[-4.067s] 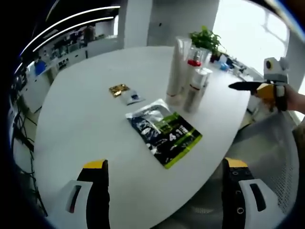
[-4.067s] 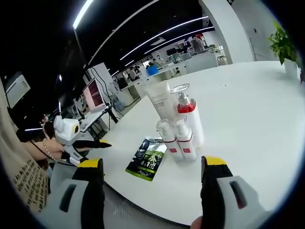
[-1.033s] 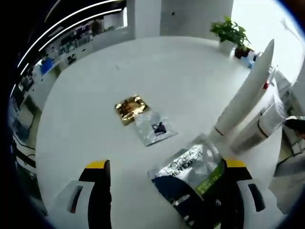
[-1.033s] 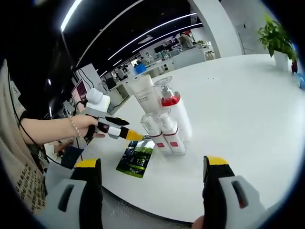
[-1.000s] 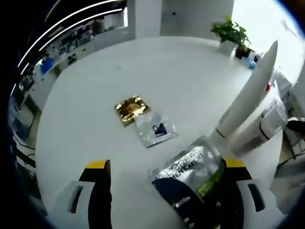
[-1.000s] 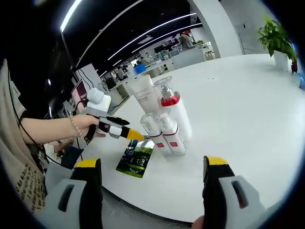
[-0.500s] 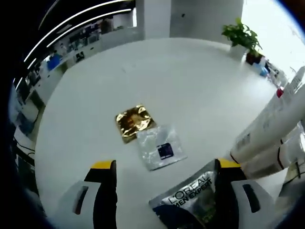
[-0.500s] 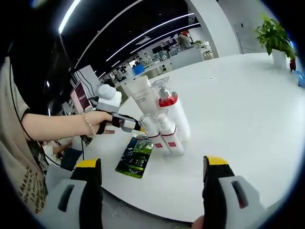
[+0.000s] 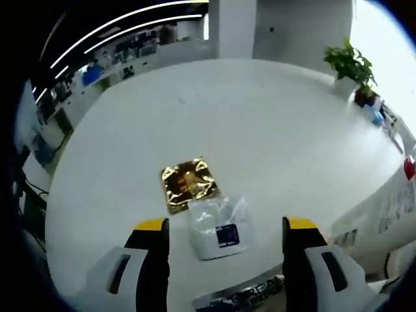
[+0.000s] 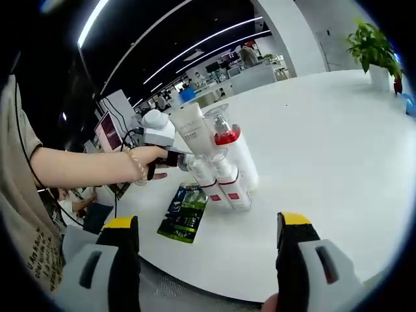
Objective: Arrange the skincare products in the storage area until every visible bottle or jar stands upright without overlapping.
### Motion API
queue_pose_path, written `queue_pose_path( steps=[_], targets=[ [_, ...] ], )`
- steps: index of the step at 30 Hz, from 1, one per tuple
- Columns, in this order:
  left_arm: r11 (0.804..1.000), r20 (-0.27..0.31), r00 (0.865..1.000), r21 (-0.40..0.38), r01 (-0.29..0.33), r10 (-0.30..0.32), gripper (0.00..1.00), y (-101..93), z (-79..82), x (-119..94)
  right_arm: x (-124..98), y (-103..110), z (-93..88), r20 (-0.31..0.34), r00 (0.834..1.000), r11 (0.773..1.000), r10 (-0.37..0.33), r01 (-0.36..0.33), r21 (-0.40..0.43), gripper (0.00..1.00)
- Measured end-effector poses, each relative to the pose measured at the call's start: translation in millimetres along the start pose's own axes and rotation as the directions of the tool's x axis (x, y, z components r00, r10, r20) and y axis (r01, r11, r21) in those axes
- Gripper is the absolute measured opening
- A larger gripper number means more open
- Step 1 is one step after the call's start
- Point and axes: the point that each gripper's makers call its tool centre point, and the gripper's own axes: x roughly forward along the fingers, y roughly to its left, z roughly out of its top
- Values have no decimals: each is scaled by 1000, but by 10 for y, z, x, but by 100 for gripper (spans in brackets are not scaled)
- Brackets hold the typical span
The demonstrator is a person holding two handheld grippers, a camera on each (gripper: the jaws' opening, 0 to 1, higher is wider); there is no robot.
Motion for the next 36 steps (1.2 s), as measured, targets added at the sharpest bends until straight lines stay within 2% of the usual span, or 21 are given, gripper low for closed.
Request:
queue_pose_path(
  steps=[3,7,12,16,20,21,22,31,33,36],
  targets=[
    [1000,-6,1000,-12,-17,17,62,3,-19,30,-1,-7,4,1,1000,1000,-3,3,3,87],
    [999,-6,999,-23,-31,31,50,-2,-41,32,-4,-23,11,6,1000,1000,-9,9,10,87],
    [999,-24,999,-13,-33,33,51,-24,-98,78,-1,-21,6,3,1000,1000,-9,9,10,87],
    [999,-15,999,-12,-37,37,50,-20,-73,76,-2,-29,10,6,1000,1000,-13,13,12,87],
    [1000,8,1000,-18,-17,17,39,-42,-34,100,-5,-39,14,10,1000,1000,-17,17,17,87],
    [1000,28,1000,-20,-2,3,38,-53,7,116,-5,-41,13,10,1000,1000,-18,18,17,87],
    [999,16,1000,-38,4,-3,38,-75,-20,109,-4,-41,11,8,1000,1000,-18,18,17,87],
    [1000,10,1000,-8,15,-15,38,-62,-12,80,-3,-42,13,11,1000,1000,-16,16,17,87],
    [998,49,998,45,39,-41,38,-83,84,51,-2,-42,11,9,1000,1000,-15,15,17,87],
    [980,83,992,180,80,-96,38,-120,221,-30,-2,-39,12,11,1000,1000,-13,12,16,87]
  ],
)
